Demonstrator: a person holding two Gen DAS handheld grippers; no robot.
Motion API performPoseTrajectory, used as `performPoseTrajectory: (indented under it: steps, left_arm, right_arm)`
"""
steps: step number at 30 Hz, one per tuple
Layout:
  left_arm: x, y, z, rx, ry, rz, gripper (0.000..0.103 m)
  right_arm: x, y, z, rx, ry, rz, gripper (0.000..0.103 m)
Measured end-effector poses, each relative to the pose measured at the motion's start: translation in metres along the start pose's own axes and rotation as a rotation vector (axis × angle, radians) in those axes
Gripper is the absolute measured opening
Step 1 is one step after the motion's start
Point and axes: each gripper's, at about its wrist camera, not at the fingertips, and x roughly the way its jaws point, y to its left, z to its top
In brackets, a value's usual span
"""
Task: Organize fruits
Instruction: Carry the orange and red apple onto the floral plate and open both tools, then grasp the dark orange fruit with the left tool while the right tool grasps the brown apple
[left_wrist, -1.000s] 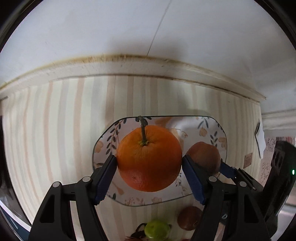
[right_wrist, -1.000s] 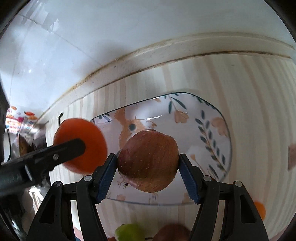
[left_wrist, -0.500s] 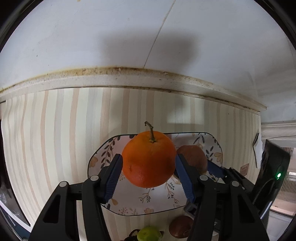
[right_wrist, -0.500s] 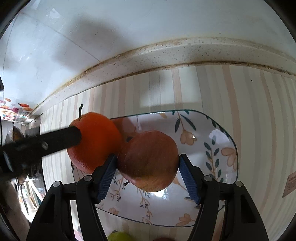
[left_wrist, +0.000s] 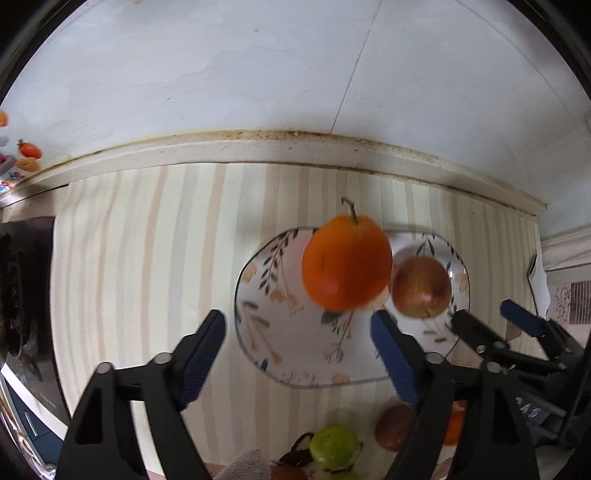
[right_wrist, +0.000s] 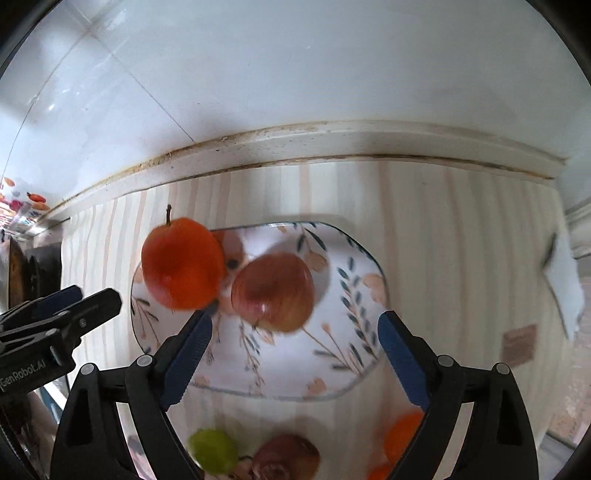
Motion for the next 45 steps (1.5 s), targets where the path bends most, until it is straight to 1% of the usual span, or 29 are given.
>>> performPoseTrajectory:
  steps: [6, 15, 22, 26, 29, 32, 37, 40, 43, 45]
  left_arm:
    - [-0.021, -0.003, -0.033, 0.015, -0.04, 0.001, 0.087]
    - [-0.069, -0.011, -0.071, 0.059, -0.134, 0.005, 0.087]
    - [-0.09, -0.009, -0.092, 0.068, -0.186, 0.004, 0.087]
    - [-0.1, -0.008, -0.1, 0.061, -0.21, 0.003, 0.087]
    - [-0.102, -0.007, -0.107, 0.059, -0.217, 0.011, 0.087]
    - [-0.095, -0.004, -0.114, 0.057, -0.195, 0.02, 0.087]
    - [-0.066, 0.007, -0.126, 0.04, -0.114, 0.045, 0.087]
    - [-0.04, 0.014, -0.138, 0.035, -0.047, 0.065, 0.087]
    - [-0.013, 0.021, -0.151, 0.023, 0.037, 0.061, 0.087]
    - [0.006, 0.024, -0.162, 0.009, 0.1, 0.044, 0.087]
  right_arm:
    - [-0.033, -0.005, -0.035, 0.022, -0.044, -0.005, 0.094]
    - [-0.088, 0.0, -0.08, 0.029, -0.159, -0.033, 0.095]
    - [-0.123, 0.003, -0.103, 0.047, -0.229, -0.03, 0.095]
    - [-0.135, 0.003, -0.114, 0.067, -0.252, -0.007, 0.095]
    - [-0.138, 0.002, -0.121, 0.079, -0.253, 0.009, 0.095]
    - [-0.128, 0.001, -0.128, 0.084, -0.225, 0.018, 0.097]
    - [-0.081, -0.007, -0.143, 0.122, -0.11, 0.065, 0.097]
    - [-0.048, -0.012, -0.151, 0.153, -0.035, 0.093, 0.097]
    - [-0.017, -0.018, -0.157, 0.18, 0.023, 0.1, 0.096]
    - [0.002, -0.023, -0.16, 0.198, 0.057, 0.101, 0.096]
